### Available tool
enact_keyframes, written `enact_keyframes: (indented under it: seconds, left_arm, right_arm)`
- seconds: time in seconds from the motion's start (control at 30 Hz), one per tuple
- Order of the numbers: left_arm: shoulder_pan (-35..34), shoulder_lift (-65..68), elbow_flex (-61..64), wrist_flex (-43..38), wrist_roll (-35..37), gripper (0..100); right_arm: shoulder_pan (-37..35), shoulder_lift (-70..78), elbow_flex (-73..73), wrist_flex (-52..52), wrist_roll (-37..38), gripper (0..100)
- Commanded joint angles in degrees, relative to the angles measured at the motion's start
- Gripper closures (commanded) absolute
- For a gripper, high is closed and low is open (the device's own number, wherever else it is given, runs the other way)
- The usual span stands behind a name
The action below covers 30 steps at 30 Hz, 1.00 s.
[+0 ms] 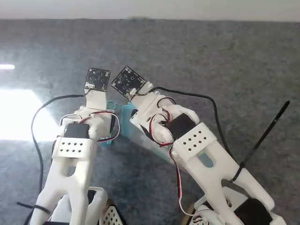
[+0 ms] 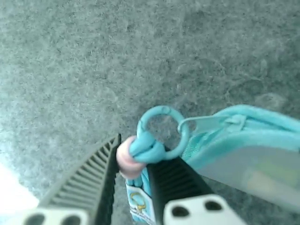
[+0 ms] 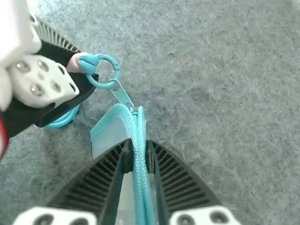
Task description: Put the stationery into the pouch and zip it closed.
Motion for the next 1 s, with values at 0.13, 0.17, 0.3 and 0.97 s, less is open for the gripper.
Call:
enact_keyframes:
  seconds: [0.13,0.17,0.3,0.97]
  left_arm:
    - [1.2,-0.1,-0.8,1.5,-0.4,99]
    - [1.1,-0.1,-0.8,1.6,-0.8,99]
    - [0.9,-0.1,-1.1,2.5,-0.8,99]
    - [0.8,22.2,-8.6,1.7,-4.6,99]
  right_arm:
    - [-0.5,-0.1,-0.4,-1.1,-0.4,98.8]
    - [-0.5,-0.1,-0.5,-1.2,-0.4,98.8]
    - [-0.5,-0.1,-0.5,-1.2,-0.5,98.7]
    - [3.8,-9.7,-13.4,10.2,1.4,99.5]
